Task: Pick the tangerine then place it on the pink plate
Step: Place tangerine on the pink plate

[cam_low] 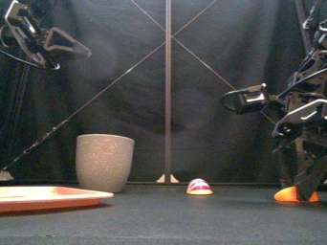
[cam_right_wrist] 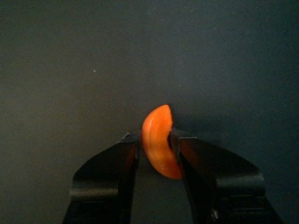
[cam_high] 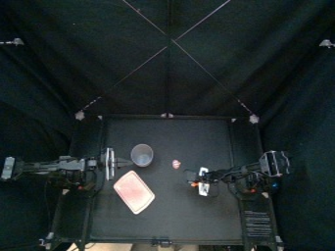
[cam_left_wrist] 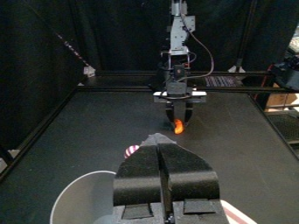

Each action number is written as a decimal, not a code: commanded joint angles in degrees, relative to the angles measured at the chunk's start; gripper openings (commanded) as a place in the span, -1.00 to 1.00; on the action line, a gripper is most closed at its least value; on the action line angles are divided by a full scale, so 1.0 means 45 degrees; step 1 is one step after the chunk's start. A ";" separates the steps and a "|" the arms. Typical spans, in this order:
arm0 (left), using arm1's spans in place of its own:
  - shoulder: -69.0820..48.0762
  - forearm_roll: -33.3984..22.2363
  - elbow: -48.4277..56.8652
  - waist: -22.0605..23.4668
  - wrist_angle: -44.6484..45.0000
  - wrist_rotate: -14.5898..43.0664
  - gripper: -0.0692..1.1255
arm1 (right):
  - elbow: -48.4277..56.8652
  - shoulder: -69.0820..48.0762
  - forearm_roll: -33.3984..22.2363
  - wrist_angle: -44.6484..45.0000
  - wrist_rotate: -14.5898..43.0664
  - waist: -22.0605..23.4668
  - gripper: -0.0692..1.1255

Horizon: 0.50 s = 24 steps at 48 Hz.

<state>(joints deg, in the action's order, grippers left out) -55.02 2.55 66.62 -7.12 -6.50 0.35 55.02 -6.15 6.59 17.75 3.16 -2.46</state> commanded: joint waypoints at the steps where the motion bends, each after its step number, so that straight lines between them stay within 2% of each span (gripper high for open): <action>1: 0.0059 0.0000 -0.0195 -0.0039 -0.0117 0.0000 -0.77 | -0.0547 -0.0410 -0.0039 0.0371 -0.0059 -0.0098 0.34; 16: 0.0059 0.0000 -0.0176 -0.0039 -0.0117 0.0000 -0.77 | -0.2441 -0.0527 -0.0352 0.0840 -0.0117 -0.0215 0.34; 24: 0.0059 0.0000 -0.0078 -0.0039 -0.0117 -0.0039 -0.77 | -0.2246 -0.0391 -0.1016 0.1719 -0.0039 -0.0137 0.34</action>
<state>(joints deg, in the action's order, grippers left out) -55.02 2.55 66.88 -7.21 -6.50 0.26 45.00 -6.86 2.99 23.82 2.81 -3.43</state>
